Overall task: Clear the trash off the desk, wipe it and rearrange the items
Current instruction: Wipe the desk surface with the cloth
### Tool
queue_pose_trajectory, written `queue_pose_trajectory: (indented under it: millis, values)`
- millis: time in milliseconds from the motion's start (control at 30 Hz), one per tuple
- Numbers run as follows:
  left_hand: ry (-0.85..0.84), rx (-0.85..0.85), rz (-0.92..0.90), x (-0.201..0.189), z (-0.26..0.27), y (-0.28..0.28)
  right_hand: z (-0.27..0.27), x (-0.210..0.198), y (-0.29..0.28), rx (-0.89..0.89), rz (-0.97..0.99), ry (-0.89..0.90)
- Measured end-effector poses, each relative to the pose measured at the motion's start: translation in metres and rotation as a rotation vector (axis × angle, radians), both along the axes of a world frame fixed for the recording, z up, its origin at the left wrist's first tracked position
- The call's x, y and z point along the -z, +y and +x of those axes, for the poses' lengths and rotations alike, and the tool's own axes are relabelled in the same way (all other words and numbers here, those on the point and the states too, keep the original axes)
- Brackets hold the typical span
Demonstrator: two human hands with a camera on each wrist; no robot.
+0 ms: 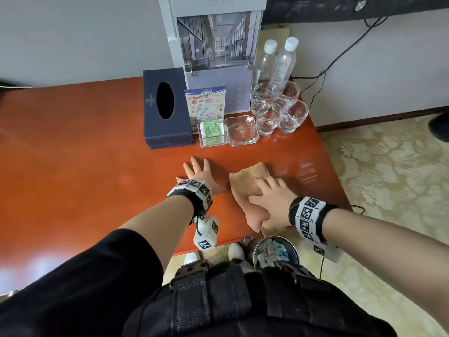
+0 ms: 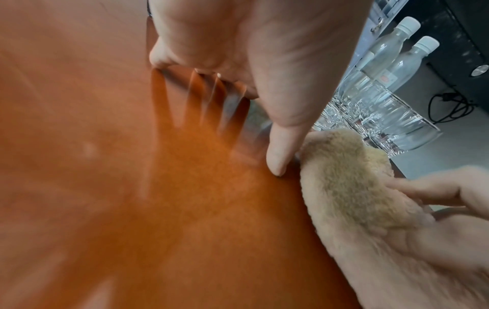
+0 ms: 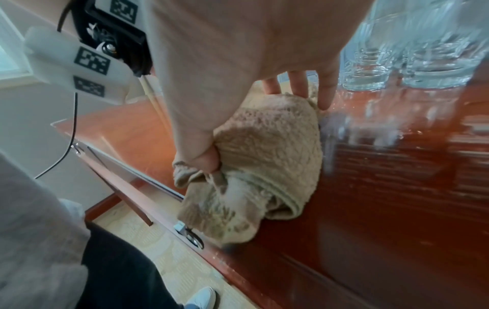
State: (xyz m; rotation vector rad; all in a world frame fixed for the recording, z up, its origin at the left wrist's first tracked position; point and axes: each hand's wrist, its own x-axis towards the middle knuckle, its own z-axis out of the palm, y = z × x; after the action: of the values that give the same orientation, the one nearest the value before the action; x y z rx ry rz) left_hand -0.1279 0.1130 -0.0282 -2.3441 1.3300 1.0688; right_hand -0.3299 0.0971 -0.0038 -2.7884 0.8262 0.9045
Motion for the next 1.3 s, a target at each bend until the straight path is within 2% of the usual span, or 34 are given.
queue_pose_trajectory:
  millis: [267,600,900,1100,1300]
  values:
    - [0.022,-0.001,0.003,-0.001,0.002,-0.003,-0.023,-0.004,-0.005,-0.193,0.034,0.078]
    - [-0.007,-0.049,-0.02,0.003,-0.005,-0.006,-0.036,0.002,-0.05,-0.328,0.115,0.09]
    - [-0.01,-0.116,-0.061,0.01,-0.007,-0.002,-0.016,0.005,-0.092,-0.277,0.045,0.05]
    - [-0.016,-0.174,-0.073,0.009,-0.016,-0.003,-0.011,0.007,-0.094,-0.204,-0.037,-0.003]
    - [-0.023,-0.194,-0.031,0.007,-0.03,-0.006,-0.021,0.007,-0.093,0.027,-0.153,-0.028]
